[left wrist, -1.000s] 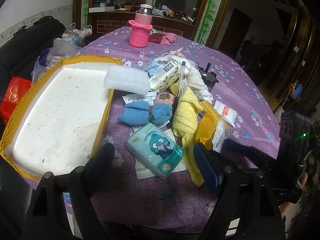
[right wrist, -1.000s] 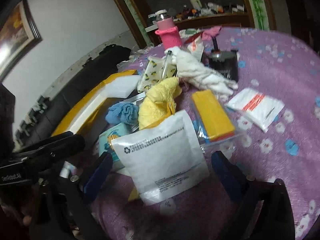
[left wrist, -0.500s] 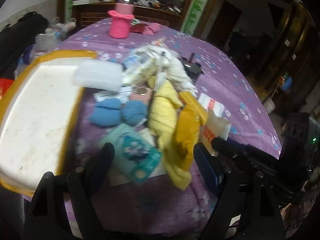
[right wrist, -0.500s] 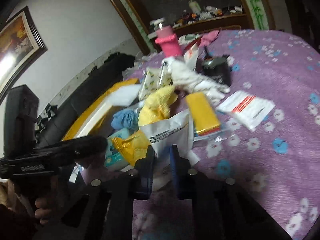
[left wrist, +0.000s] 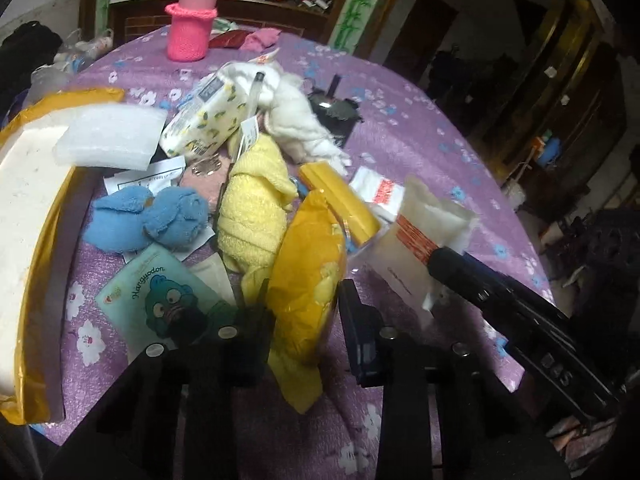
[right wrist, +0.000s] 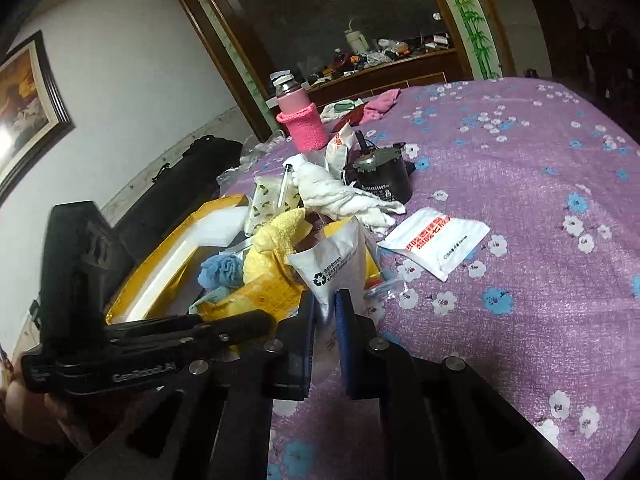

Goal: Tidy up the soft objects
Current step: 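Grasp the yellow snack packet with the left tool while the right tool grasps the white printed bag, then carry both items over the yellow-edged box and open both tools to drop them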

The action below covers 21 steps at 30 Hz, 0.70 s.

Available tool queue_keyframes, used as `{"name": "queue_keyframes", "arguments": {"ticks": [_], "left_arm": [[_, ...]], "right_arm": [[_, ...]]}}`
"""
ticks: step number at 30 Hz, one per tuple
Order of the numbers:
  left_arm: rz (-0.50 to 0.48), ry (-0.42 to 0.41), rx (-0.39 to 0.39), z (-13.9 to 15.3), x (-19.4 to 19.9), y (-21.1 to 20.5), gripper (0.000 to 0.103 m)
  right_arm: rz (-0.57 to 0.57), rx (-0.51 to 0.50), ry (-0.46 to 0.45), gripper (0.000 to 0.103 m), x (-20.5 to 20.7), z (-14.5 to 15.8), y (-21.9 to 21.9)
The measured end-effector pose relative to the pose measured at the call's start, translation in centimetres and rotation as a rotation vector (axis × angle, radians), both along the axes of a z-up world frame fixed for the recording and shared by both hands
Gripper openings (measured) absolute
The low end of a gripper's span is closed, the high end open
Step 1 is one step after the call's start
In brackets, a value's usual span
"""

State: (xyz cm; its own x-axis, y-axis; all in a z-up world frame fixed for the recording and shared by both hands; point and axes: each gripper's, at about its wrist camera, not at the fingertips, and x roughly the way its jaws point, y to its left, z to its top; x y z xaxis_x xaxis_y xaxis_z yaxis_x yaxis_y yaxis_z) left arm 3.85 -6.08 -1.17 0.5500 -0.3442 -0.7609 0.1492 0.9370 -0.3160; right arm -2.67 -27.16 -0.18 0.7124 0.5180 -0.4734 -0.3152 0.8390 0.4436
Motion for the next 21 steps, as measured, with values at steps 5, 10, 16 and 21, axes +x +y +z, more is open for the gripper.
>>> {"name": "queue_keyframes", "arguments": {"ticks": [5,10,16,21], "left_arm": [[-0.006,0.005,-0.203,1.8,-1.7,3.7,0.027],[0.078,-0.093,-0.247,4.6,-4.4,8.3,0.027],[0.320,-0.150,-0.237,4.8,-6.5,17.4,0.027],[0.450,-0.094,-0.189,2.0,-5.7,21.9,0.027]], "right_arm": [[0.009,-0.009,-0.050,0.010,-0.7,1.7,0.5],[0.080,-0.022,-0.118,0.010,-1.7,4.2,3.7],[0.279,-0.028,-0.130,0.010,-0.4,5.9,11.7],[0.411,-0.049,-0.110,0.010,1.5,6.1,19.2]]}}
